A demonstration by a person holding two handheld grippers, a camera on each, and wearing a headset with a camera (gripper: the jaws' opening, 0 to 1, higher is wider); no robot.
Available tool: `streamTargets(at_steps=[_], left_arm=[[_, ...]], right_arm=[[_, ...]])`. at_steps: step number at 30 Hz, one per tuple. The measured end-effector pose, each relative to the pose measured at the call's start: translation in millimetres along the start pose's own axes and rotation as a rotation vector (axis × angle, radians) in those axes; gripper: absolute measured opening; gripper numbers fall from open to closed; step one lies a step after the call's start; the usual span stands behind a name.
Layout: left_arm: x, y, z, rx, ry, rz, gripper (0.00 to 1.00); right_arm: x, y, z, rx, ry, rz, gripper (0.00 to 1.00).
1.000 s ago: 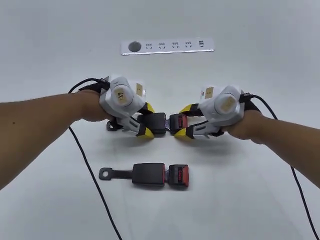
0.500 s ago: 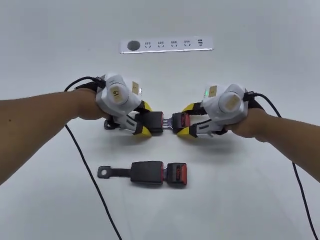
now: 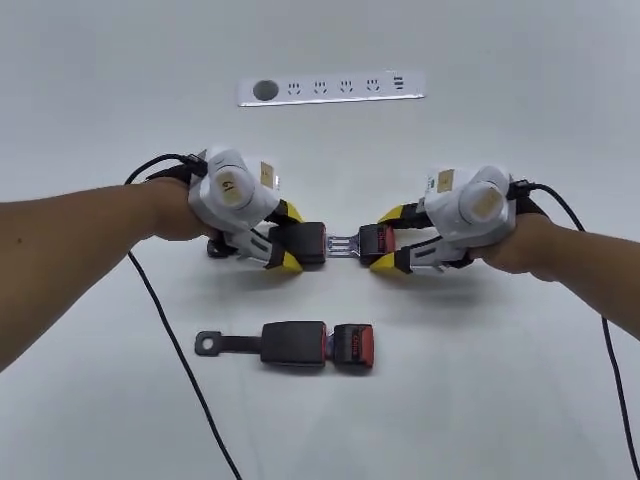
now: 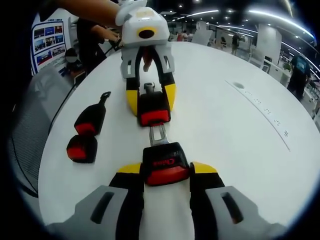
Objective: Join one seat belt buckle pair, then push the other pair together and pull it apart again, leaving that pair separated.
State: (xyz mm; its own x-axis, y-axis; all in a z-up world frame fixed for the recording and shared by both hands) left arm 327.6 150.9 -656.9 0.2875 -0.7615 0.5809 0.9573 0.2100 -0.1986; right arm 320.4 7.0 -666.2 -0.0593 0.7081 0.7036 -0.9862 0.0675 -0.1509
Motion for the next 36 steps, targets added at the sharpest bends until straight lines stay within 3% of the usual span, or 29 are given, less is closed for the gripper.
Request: streamTargets(at_steps=[8, 28, 36], left_arm=[[-0.2, -0.6, 0.4, -0.001, 0.0, 0.0, 0.35], [-0.5, -0.1, 0.7, -0.002, -0.002, 0.001, 0.35], [-1.1, 1.0, 0.4, -0.003, -0.005, 0.005, 0.35]], right_arm=[[-11.4, 2.1, 24.2, 0.003, 0.007, -0.006, 0.34], [-39.0, -4.8, 53.1, -0.024, 0.022, -0.038, 0.35], [-48.6, -0.9, 61.3, -0.025, 0.029, -0.04, 0.35]])
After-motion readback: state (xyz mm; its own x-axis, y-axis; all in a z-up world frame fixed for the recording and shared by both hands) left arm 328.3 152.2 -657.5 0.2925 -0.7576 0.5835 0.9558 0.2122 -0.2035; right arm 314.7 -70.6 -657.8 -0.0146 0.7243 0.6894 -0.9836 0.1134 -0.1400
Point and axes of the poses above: the centre of the closed fingertips' face, and the gripper's own axes: z roughly backward along the fingers, y roughly to its left, x roughly out of its top, the point moved 4 cm from there along z, roughly backward along the fingers, and after that the axes turned 15 degrees about z, right-handed, at the moved point
